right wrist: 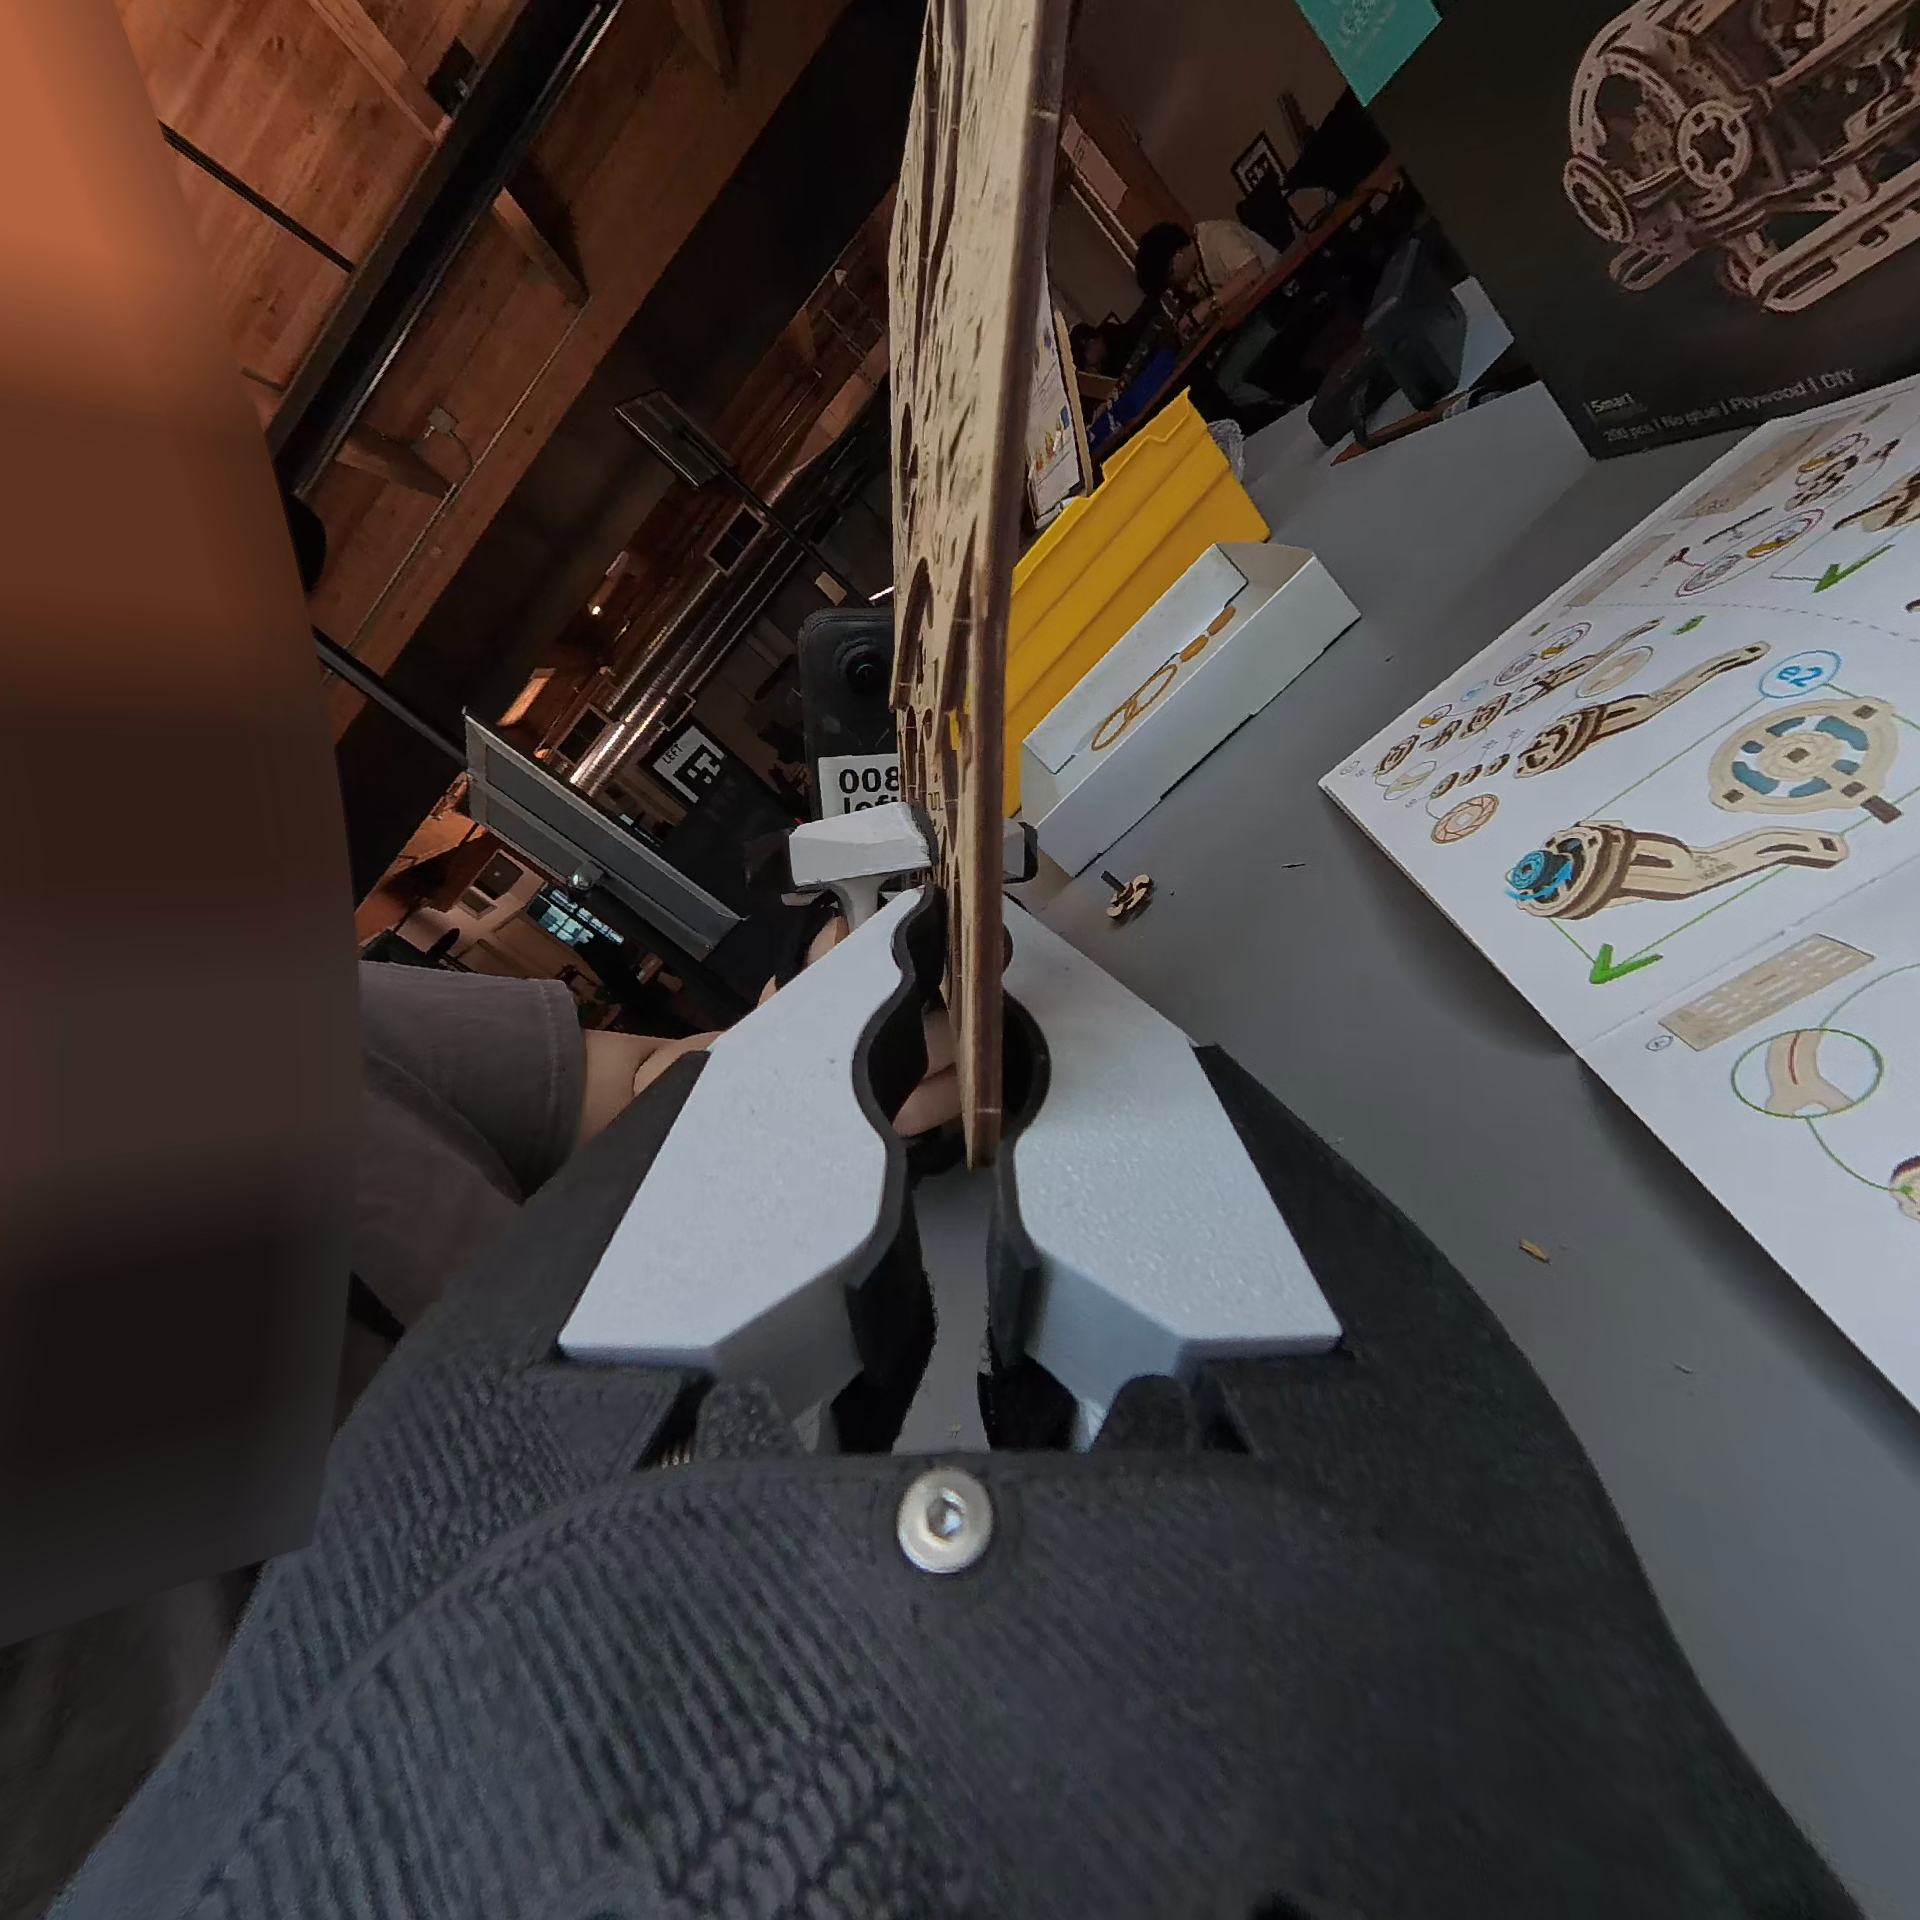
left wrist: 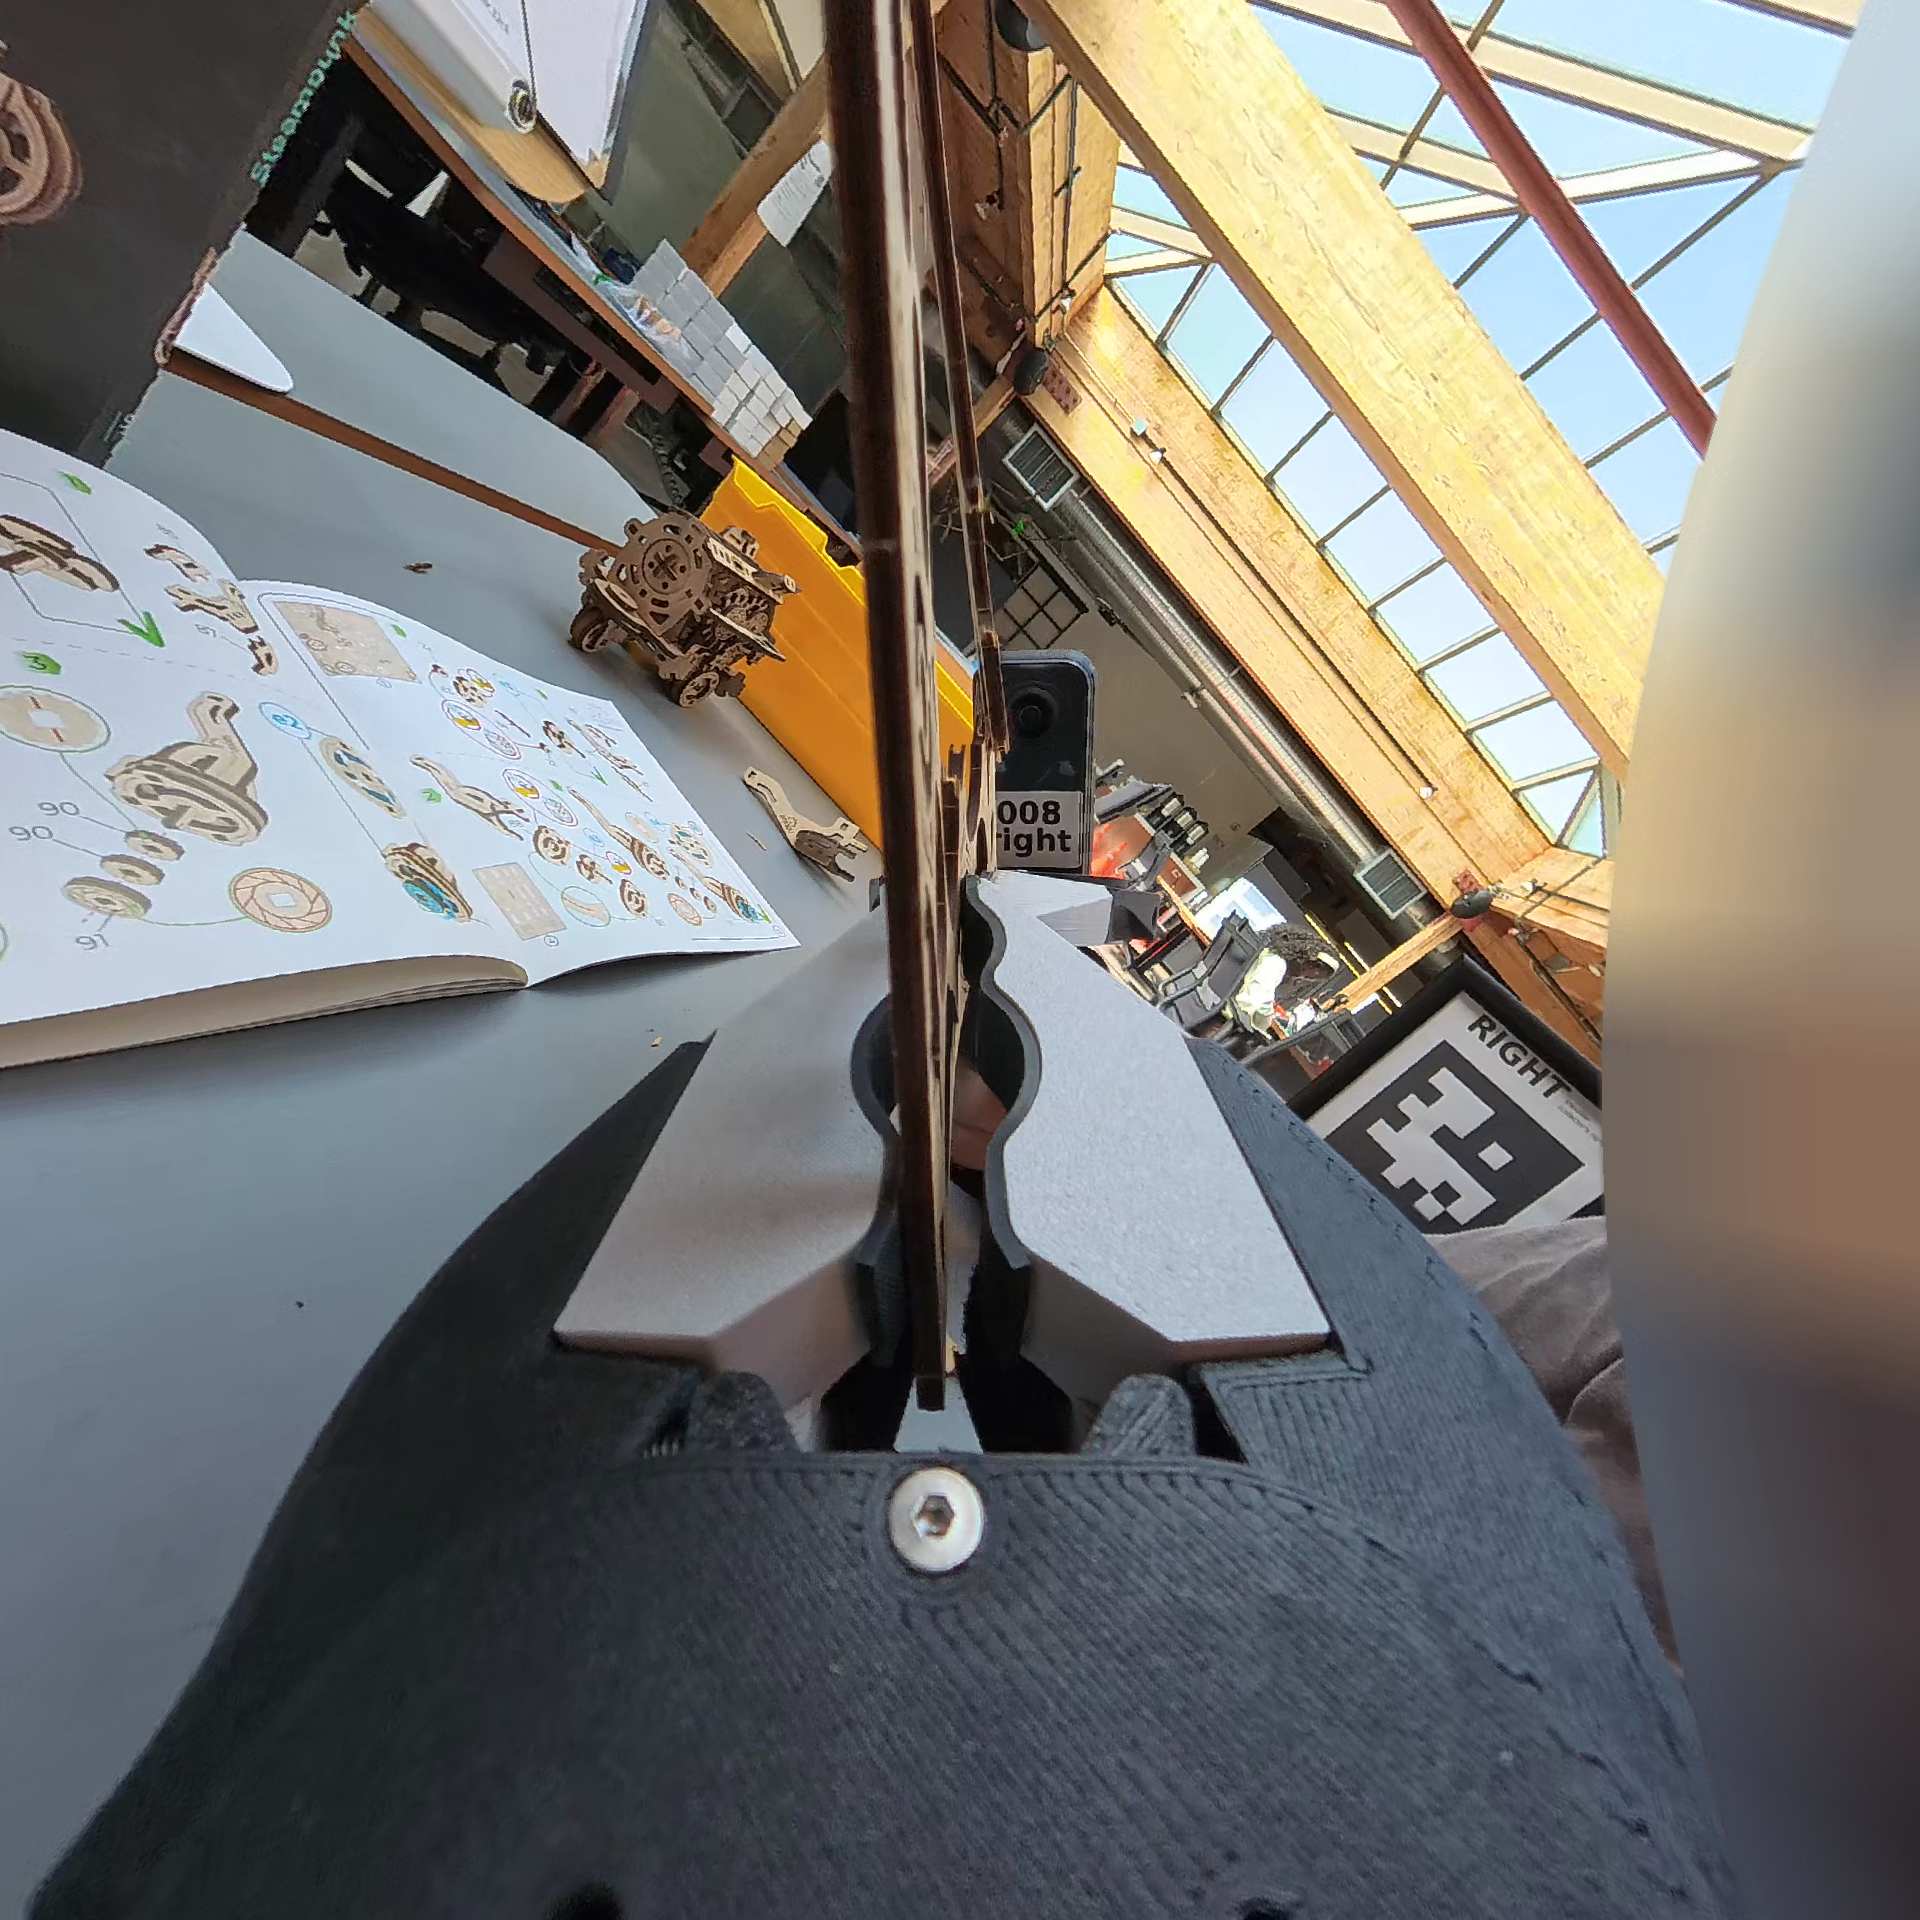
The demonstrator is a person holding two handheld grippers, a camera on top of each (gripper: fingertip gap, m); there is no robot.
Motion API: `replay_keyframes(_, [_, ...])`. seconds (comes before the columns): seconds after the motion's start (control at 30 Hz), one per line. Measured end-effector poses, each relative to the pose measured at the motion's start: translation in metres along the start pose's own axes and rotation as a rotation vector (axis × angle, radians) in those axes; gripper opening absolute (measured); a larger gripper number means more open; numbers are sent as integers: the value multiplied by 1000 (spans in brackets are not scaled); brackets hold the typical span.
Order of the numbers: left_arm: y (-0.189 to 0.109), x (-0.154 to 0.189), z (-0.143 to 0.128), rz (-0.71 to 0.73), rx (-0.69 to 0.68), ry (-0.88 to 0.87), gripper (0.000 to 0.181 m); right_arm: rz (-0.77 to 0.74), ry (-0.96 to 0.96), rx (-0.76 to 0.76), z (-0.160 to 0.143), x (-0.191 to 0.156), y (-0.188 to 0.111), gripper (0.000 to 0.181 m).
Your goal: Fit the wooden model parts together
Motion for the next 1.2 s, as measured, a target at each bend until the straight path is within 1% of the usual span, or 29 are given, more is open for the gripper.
replay_keyframes(0.43, [0,-4,-3,42,-8,44,0,-22,54,13,-3,6,-2,1])
replay_keyframes(0.57, [1,0,-2,7,-14,70,0,25,141,38,0,2,-2,1])
replay_keyframes(0.6, [1,2,0,-10,-6,51,0,39,128,48,1,0,-1,1])
replay_keyframes(0.67, [-1,0,4,-27,27,-18,0,12,8,51,5,-2,1,4])
replay_keyframes(0.73, [-5,-7,12,-17,71,-94,0,-59,-178,39,10,-2,2,30])
replay_keyframes(0.8, [-8,-12,18,-6,93,-133,0,-166,-385,16,18,3,-5,38])
replay_keyframes(0.83, [-9,-14,20,9,95,-124,0,-227,-504,7,23,6,-9,41])
replay_keyframes(0.87, [-10,-14,21,11,88,-106,0,-276,-631,-15,28,7,-12,42])
replay_keyframes(0.97, [-10,-13,23,23,54,-51,0,-395,-1039,-151,30,7,-18,42])
replay_keyframes(1.03, [-11,-15,25,35,48,-63,0,-485,-1239,-226,30,13,-22,38])
replay_keyframes(1.07, [-12,-17,26,42,57,-74,0,-515,-1281,-229,32,15,-24,36])
replay_keyframes(1.13, [-13,-17,31,11,84,-148,0,-529,-1238,-231,33,19,-27,37])
replay_keyframes(1.2, [-15,-20,35,19,105,-162,0,-530,-1225,-211,40,16,-32,42])
Point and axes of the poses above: each gripper's, where its closed fingertips meet, y out along the fingers, z out of its top, x = y × z across the jaws, the point moved 2 cm from there along -y, back along the fingers, and after that the axes turned 12 degrees about x, right-handed, at the moved point
